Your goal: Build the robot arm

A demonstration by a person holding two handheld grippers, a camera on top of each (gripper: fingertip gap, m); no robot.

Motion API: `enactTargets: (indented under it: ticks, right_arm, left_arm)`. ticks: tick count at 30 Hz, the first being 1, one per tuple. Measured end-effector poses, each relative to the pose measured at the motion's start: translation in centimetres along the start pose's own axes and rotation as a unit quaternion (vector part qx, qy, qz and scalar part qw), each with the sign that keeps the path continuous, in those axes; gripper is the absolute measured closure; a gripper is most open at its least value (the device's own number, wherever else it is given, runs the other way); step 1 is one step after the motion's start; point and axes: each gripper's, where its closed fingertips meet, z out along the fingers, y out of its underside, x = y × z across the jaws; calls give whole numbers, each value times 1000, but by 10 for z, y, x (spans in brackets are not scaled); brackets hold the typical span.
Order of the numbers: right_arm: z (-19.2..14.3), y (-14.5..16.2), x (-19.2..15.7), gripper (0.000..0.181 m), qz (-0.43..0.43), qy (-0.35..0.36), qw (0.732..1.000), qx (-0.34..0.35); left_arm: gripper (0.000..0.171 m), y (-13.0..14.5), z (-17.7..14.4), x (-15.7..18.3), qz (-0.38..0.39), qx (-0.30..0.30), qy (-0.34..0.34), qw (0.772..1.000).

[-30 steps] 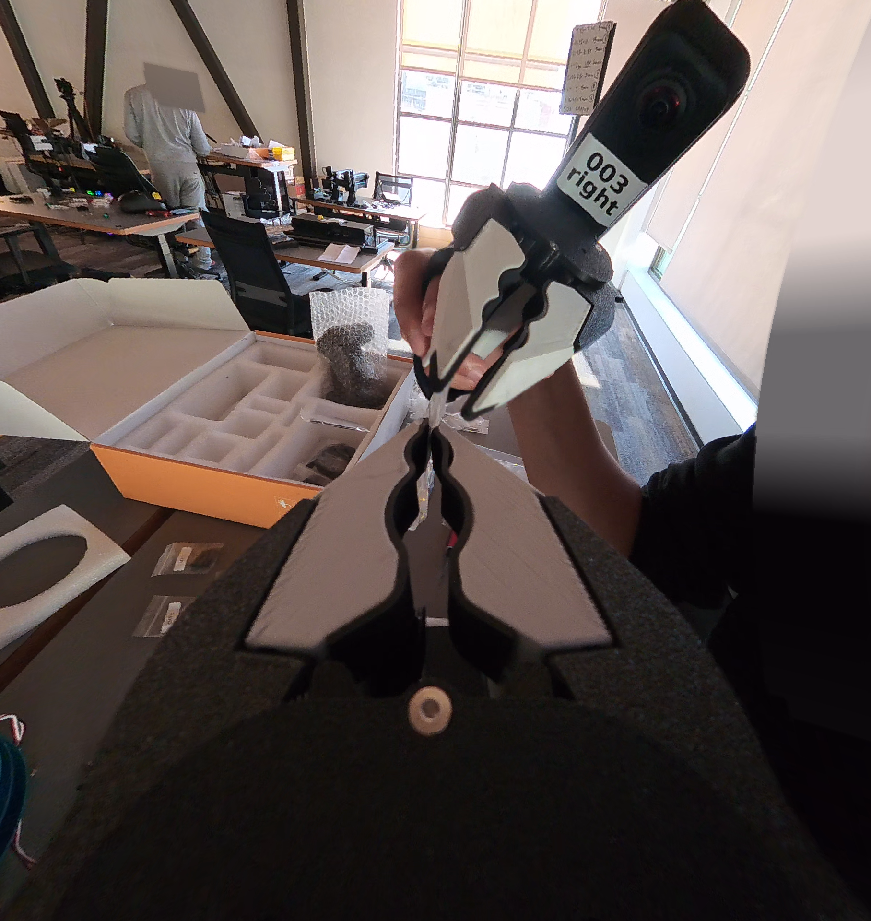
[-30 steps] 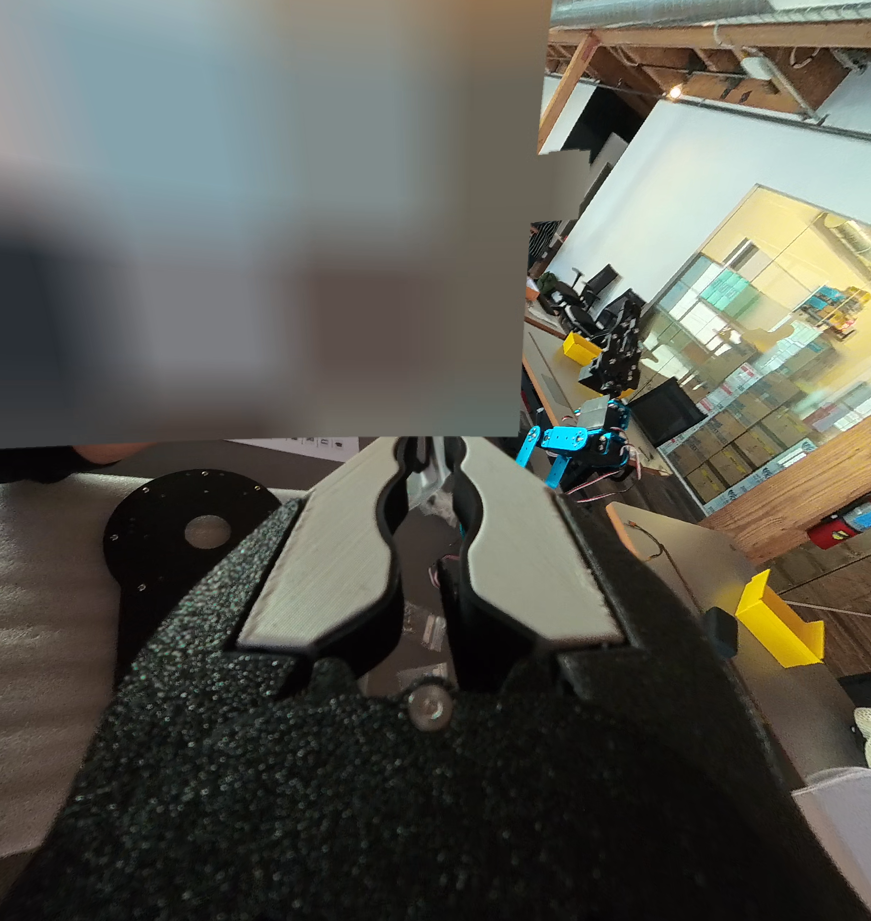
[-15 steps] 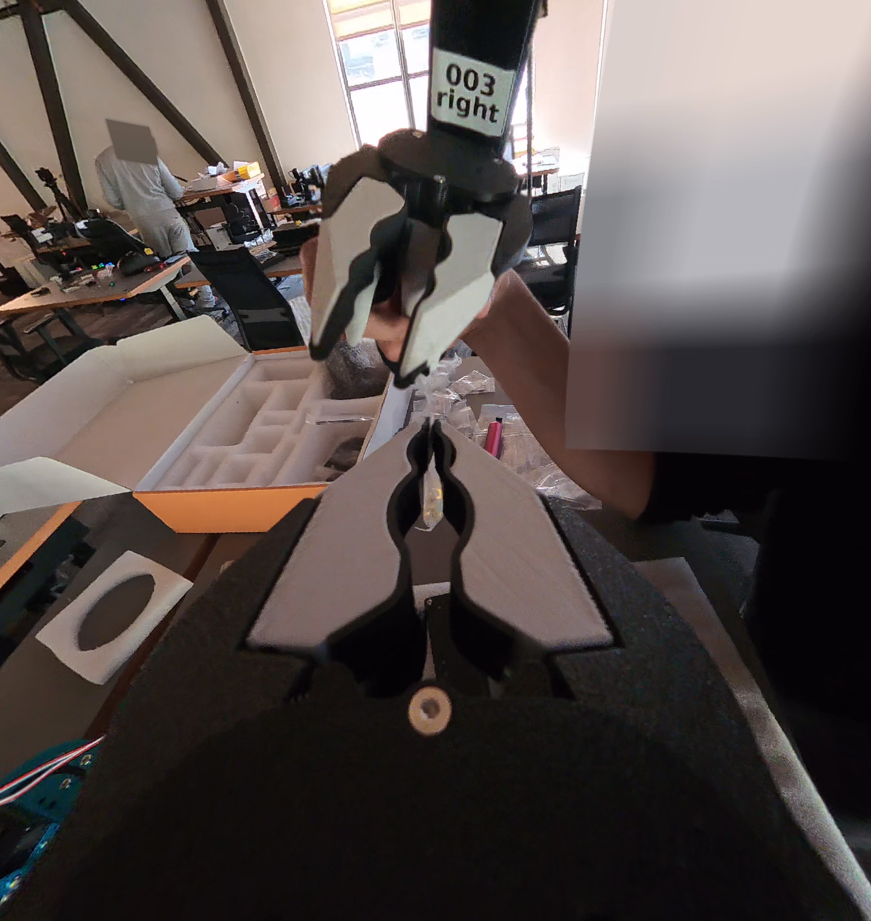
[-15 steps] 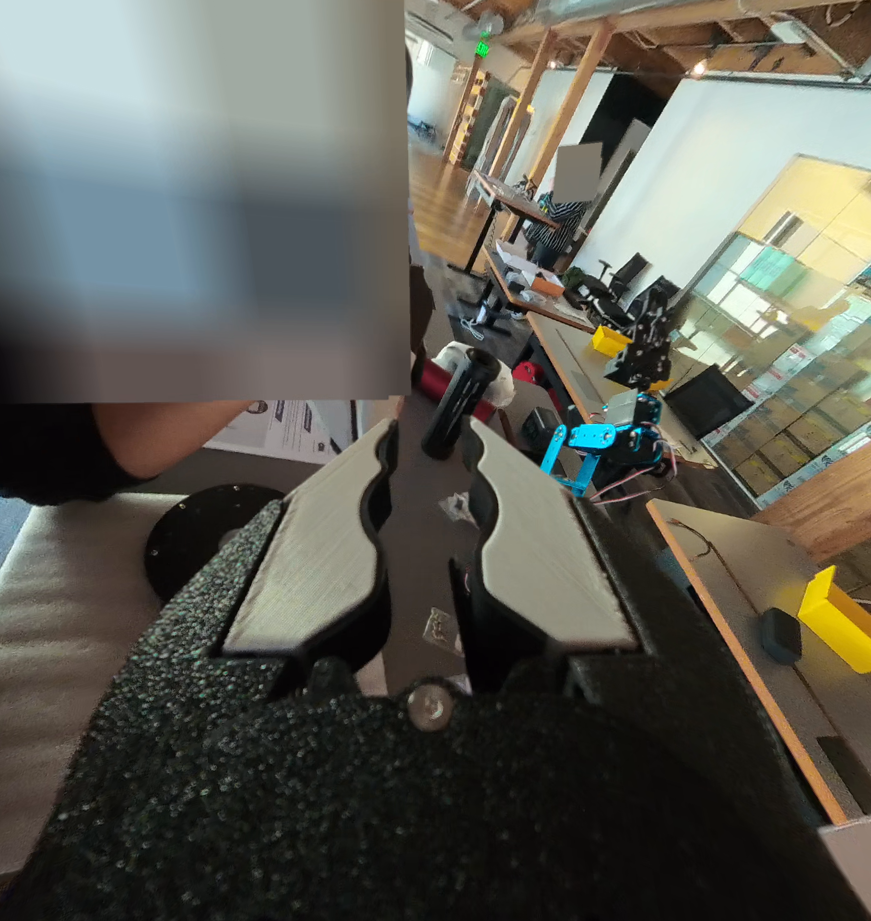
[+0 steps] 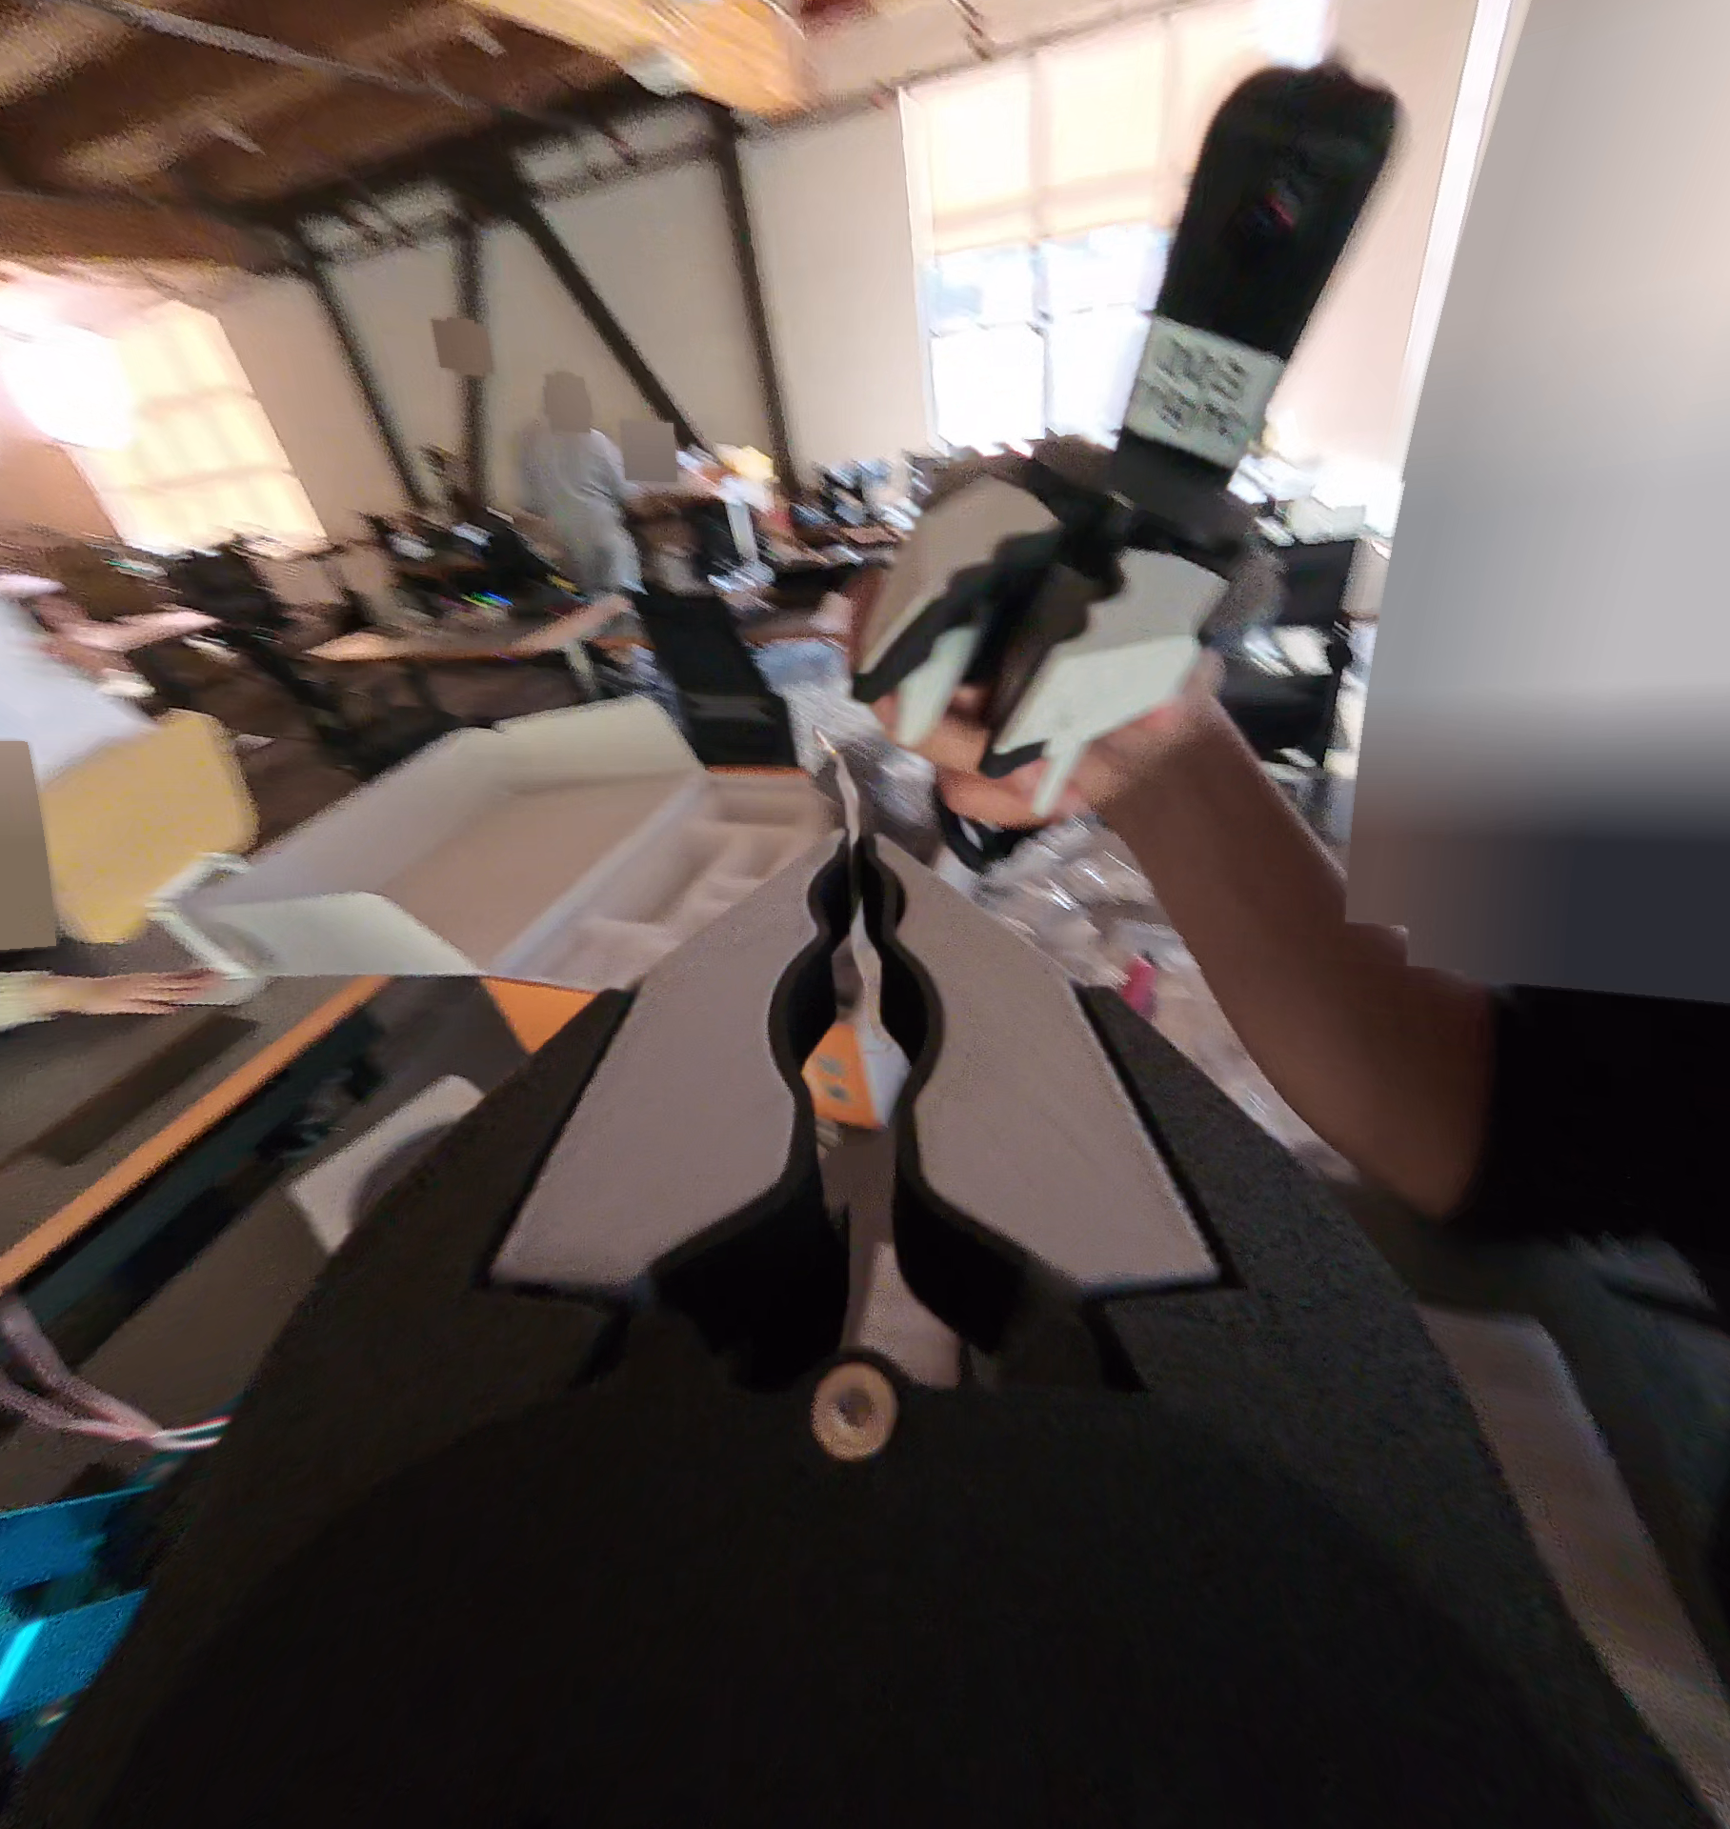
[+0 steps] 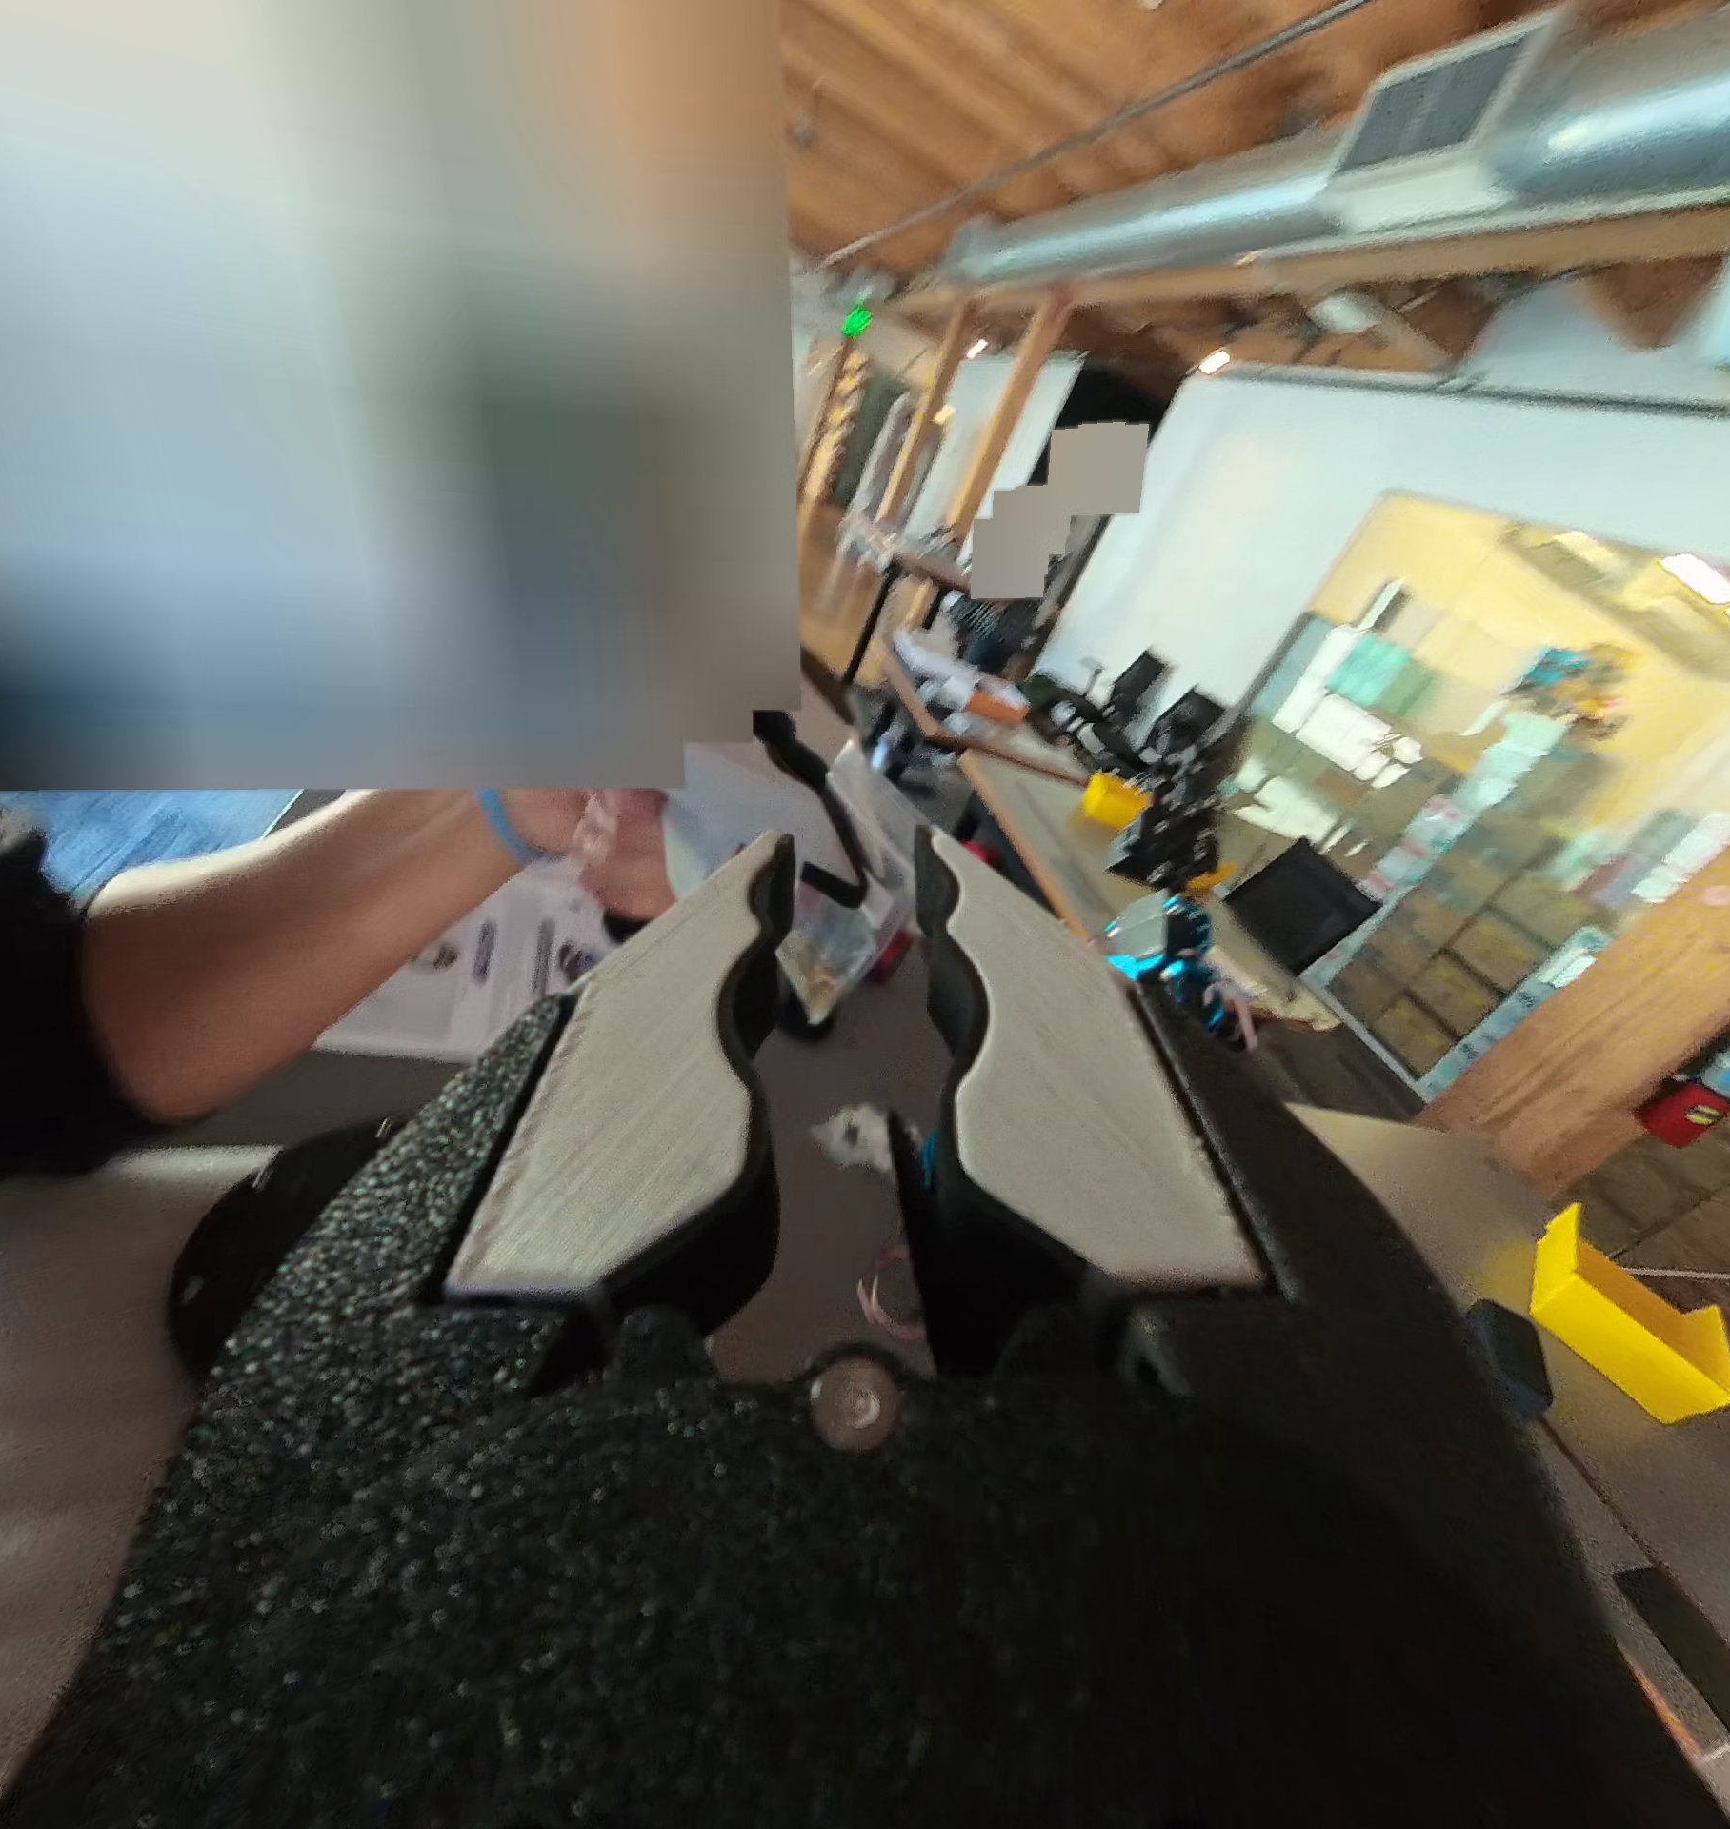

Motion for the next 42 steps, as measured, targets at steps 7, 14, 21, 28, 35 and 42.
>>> enactTargets:
  ticks: [7, 14, 21, 28, 35, 42]
  right_arm:
    - [23, -47, 34, 139, 96, 144, 978, 113]
    - [29, -43, 30, 135, 85, 153, 981, 78]
    - [31, -36, 31, 134, 97, 148, 983, 56]
    - [31, -38, 26, 141, 105, 119, 985, 62]
    - [32, -40, 25, 141, 80, 129, 986, 64]
    - [35, -47, 22, 157, 55, 139, 986, 78]
  left_arm:
    - [171, -43, 6, -14, 134, 68, -171, 974]
    - [171, -48, 4, -22, 188, 38, -251, 949]
    - [171, -48, -5, -28, 214, 23, -276, 937]
    - [171, -48, -7, -26, 222, 13, -277, 935]
    - [171, -51, -11, -27, 203, 23, -275, 939]
    - [171, -52, -11, -27, 184, 26, -270, 945]
